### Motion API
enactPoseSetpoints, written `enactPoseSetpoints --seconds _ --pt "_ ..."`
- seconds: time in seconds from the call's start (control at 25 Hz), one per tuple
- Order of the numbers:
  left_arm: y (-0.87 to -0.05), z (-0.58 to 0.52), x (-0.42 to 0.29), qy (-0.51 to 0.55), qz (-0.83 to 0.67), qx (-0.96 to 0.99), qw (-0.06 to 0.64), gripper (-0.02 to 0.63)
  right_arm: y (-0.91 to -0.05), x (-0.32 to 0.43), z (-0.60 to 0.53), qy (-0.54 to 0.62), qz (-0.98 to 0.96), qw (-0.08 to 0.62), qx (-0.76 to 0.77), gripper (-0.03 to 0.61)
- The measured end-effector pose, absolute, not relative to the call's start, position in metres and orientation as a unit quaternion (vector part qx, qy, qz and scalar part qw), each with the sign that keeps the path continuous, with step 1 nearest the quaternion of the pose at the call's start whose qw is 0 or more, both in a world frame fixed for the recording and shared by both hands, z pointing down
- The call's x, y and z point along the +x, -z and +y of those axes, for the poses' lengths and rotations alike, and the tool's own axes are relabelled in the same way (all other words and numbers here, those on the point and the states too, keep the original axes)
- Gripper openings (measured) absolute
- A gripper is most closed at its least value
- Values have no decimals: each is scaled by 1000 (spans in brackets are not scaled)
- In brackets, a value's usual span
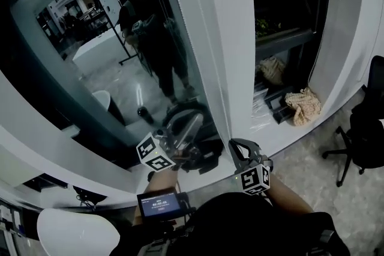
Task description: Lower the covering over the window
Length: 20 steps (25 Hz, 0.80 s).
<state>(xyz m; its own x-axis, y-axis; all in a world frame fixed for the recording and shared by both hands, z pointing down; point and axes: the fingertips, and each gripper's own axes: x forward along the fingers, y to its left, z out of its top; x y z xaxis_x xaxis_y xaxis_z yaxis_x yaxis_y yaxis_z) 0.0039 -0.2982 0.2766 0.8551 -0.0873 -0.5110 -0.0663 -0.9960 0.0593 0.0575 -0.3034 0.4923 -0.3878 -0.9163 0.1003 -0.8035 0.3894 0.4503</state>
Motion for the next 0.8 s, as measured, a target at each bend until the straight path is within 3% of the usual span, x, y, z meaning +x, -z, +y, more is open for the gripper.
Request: enactPoseSetpoints --seconds 0.56,0.8 --pt "-244 -319 53 250 -141 956 -61 5 -600 35 -278 46 -860 271 430 15" --pt "-237 -332 52 260 -177 946 -81 43 -605 27 -274 25 -877 265 400 17"
